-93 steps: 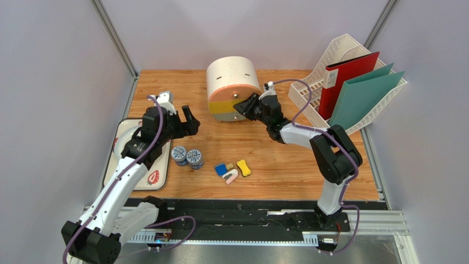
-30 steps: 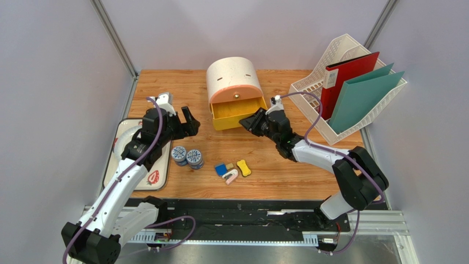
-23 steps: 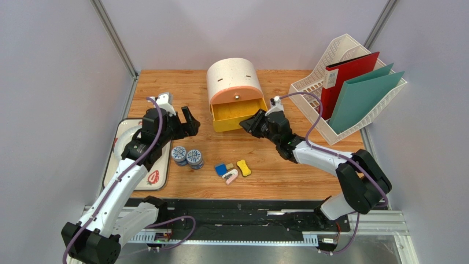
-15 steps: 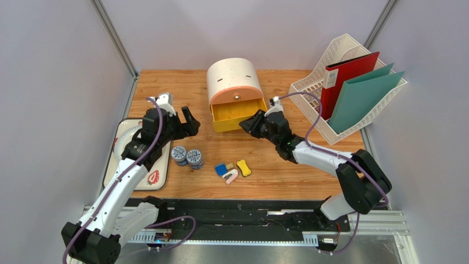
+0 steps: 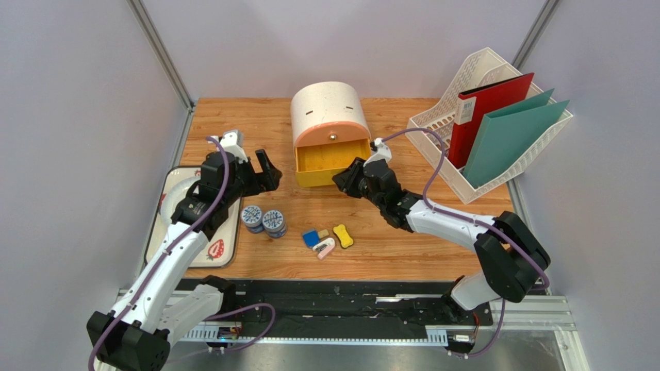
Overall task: Organize the desk
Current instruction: Open the drawer in the storage box, then pick up the stationery from the center of the board.
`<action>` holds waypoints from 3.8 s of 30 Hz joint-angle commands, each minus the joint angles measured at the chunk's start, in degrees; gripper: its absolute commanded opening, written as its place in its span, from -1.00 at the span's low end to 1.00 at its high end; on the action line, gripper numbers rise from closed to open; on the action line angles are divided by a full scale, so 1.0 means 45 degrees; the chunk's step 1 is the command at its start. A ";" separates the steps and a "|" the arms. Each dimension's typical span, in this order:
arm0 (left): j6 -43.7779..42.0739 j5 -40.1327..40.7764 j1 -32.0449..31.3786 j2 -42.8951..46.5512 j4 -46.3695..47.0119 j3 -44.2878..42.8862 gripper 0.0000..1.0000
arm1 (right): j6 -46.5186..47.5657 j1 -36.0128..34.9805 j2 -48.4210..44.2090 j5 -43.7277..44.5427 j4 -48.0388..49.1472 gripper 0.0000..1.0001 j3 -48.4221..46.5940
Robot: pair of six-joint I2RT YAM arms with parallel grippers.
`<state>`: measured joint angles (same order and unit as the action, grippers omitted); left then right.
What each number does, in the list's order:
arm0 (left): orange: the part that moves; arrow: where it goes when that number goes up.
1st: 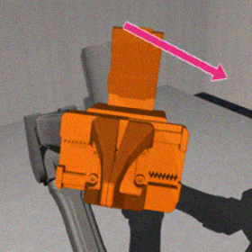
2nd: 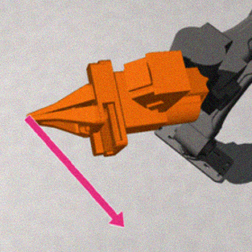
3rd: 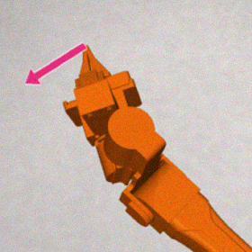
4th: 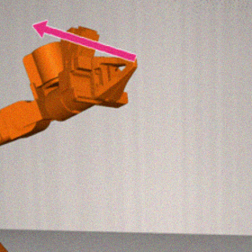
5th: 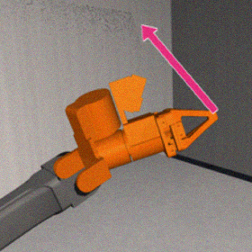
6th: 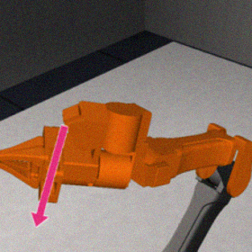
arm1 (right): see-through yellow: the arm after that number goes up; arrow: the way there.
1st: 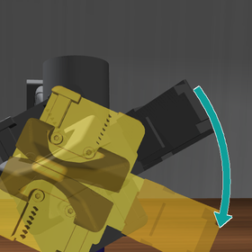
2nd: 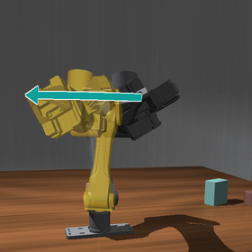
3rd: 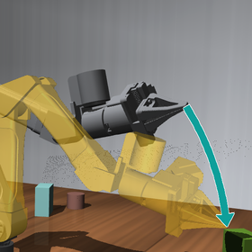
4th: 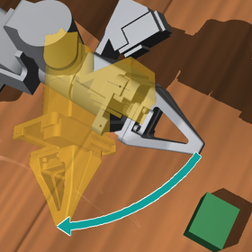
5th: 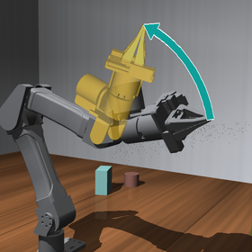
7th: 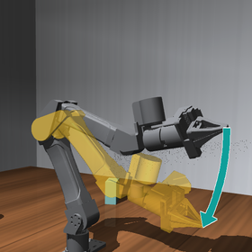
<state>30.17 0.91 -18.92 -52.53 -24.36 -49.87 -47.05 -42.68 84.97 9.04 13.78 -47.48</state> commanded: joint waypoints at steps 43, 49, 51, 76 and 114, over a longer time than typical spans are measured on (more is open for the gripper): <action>0.0072 -0.0104 0.0102 0.0151 0.0277 -0.0090 0.98 | 0.0826 0.0187 -0.0406 -0.0036 0.0492 -0.33 -0.0190; 0.0072 -0.0084 0.0102 0.0228 0.0257 -0.0071 0.98 | 0.0845 0.0167 -0.0425 -0.0231 0.0531 -0.14 -0.0210; 0.0053 -0.0084 0.0102 0.0209 0.0257 -0.0071 0.98 | 0.0962 0.0167 -0.0600 -0.0212 0.0551 0.00 -0.0171; -0.0650 0.0757 0.1585 0.0736 -0.1227 -0.0325 0.98 | 0.5648 -0.2898 -0.1520 -0.2421 -0.5850 0.88 -0.2688; -0.1705 -0.0768 0.6743 0.2688 -0.2947 -0.0110 0.98 | 0.9028 -0.4813 0.6663 -0.2614 -0.9528 0.86 -1.1321</action>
<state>23.18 -2.79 10.79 -43.00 -38.11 -49.87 -8.49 -64.40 112.62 -4.86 -28.93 -94.11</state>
